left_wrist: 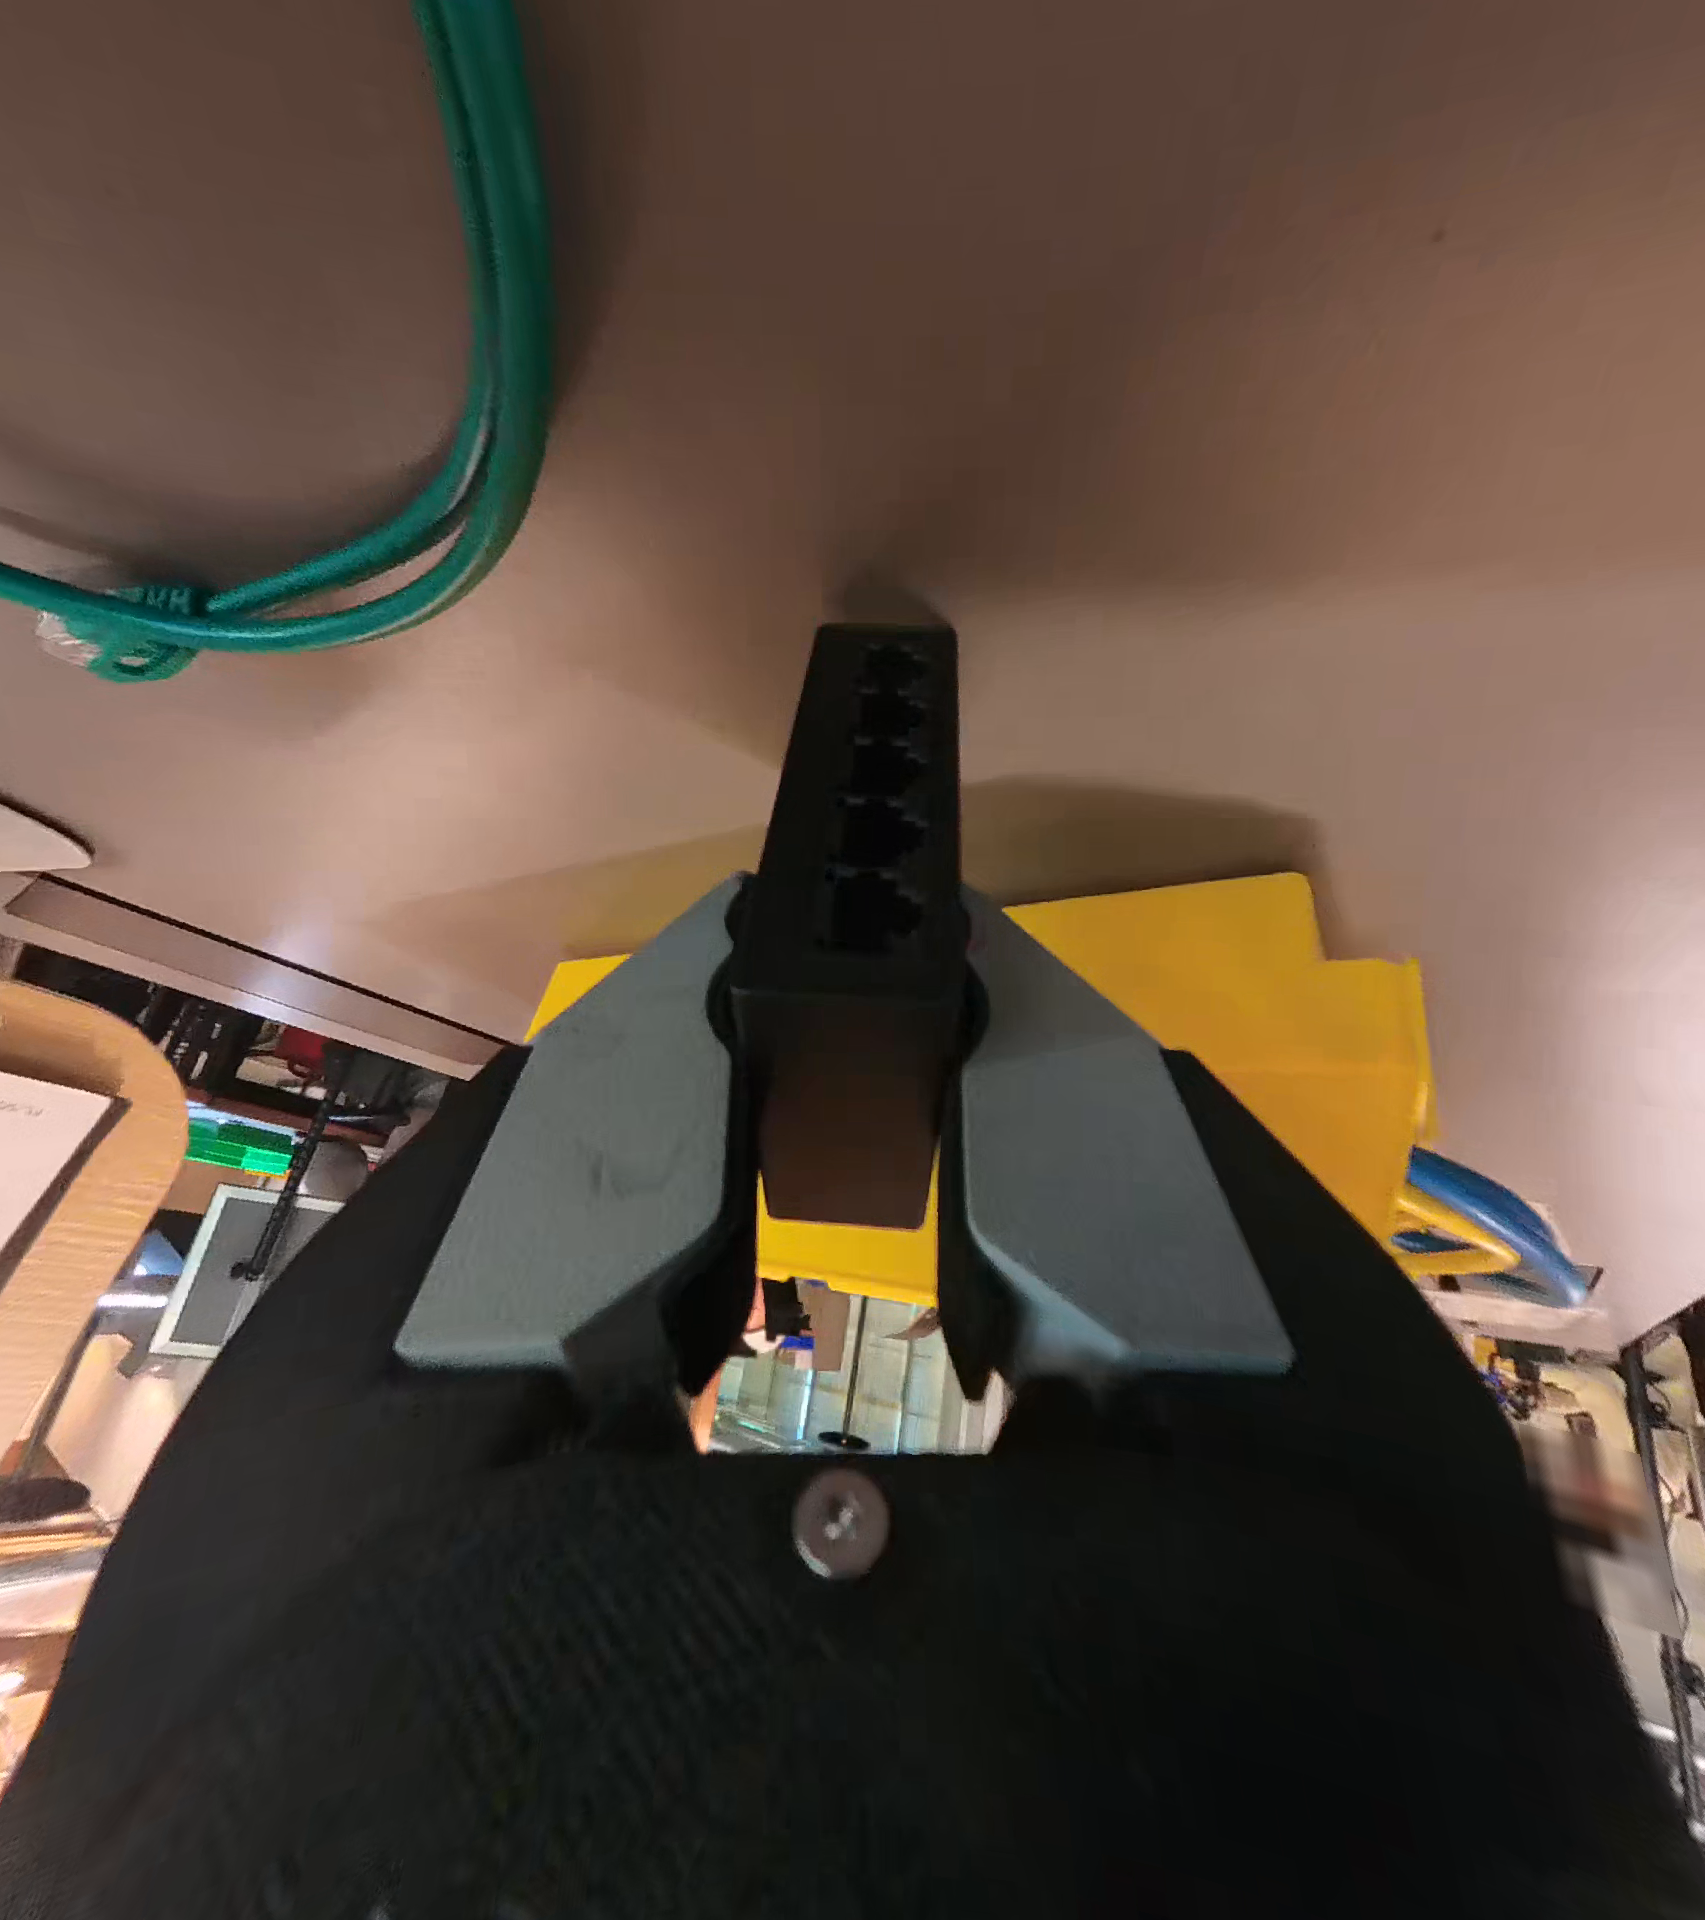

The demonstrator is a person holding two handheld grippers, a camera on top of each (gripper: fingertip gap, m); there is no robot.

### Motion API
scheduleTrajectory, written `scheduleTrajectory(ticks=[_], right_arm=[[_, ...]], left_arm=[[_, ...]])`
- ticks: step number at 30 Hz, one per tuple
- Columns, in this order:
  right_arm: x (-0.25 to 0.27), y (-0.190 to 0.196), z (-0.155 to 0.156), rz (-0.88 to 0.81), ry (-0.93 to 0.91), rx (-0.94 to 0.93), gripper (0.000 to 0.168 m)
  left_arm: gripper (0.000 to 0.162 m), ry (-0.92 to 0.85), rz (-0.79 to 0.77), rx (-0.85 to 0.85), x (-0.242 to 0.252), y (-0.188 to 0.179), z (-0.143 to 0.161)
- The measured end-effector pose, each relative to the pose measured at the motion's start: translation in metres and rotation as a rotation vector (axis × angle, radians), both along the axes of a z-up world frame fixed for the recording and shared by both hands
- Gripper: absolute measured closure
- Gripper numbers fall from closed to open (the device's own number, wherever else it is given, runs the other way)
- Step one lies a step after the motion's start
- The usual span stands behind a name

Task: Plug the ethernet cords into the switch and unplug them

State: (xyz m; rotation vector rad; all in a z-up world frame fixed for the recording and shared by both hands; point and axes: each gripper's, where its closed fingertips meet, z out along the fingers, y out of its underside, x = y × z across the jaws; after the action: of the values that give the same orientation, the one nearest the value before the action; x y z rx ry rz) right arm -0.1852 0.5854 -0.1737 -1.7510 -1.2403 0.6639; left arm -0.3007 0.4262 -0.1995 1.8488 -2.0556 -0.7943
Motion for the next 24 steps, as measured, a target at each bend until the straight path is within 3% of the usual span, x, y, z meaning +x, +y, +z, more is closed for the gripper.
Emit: scheduleTrajectory(ticks=[24], right_arm=[[0.000, -0.002, 0.002, 0.010, 0.019, -0.026, 0.157]], left_arm=[[0.131, -0.473, 0.210, 0.016, 0.030, -0.002, -0.008]])
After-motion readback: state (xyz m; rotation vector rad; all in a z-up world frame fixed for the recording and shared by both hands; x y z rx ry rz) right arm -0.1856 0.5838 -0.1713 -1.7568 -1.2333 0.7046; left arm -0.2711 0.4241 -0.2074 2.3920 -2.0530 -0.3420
